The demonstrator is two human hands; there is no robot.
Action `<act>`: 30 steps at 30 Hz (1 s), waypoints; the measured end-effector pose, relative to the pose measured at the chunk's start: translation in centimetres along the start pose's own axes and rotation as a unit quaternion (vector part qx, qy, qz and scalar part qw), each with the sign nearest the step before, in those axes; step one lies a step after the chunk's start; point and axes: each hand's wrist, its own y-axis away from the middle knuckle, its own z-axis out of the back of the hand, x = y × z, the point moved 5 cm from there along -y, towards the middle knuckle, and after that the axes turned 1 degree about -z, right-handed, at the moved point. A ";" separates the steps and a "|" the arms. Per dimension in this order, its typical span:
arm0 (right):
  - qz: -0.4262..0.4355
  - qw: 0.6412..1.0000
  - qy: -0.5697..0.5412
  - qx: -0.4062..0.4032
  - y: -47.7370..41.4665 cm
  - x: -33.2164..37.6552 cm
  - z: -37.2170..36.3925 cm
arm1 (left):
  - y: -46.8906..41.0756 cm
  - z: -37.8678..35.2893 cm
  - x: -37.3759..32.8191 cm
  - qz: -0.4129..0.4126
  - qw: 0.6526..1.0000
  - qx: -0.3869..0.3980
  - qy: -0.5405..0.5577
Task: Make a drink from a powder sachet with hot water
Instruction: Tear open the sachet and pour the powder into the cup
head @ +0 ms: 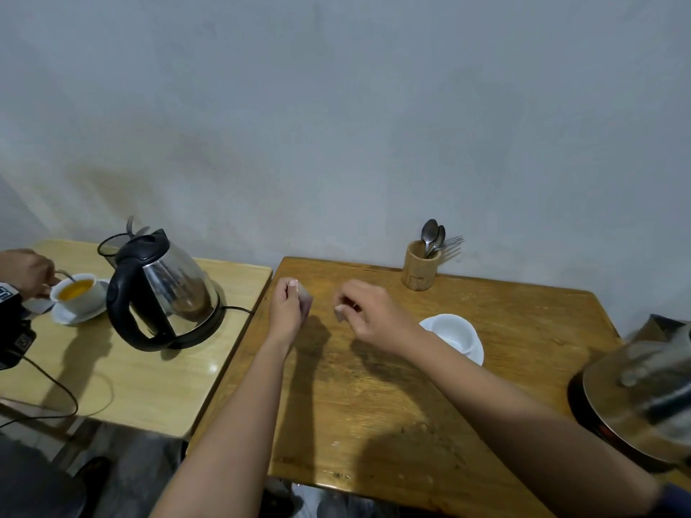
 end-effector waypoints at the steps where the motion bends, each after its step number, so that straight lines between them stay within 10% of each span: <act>1: -0.057 0.998 -0.024 -0.004 0.1 -1.0 -0.3 | 0.1 0.3 0.0 -0.002 1.000 0.009 0.009; 11: -0.457 0.862 -0.217 0.043 5.6 -11.1 -10.5 | 2.4 3.7 3.2 0.054 0.998 -0.015 0.011; 30: -0.428 0.890 -0.009 0.156 6.7 -11.4 -15.0 | 4.3 5.3 7.3 0.152 0.986 -0.061 -0.030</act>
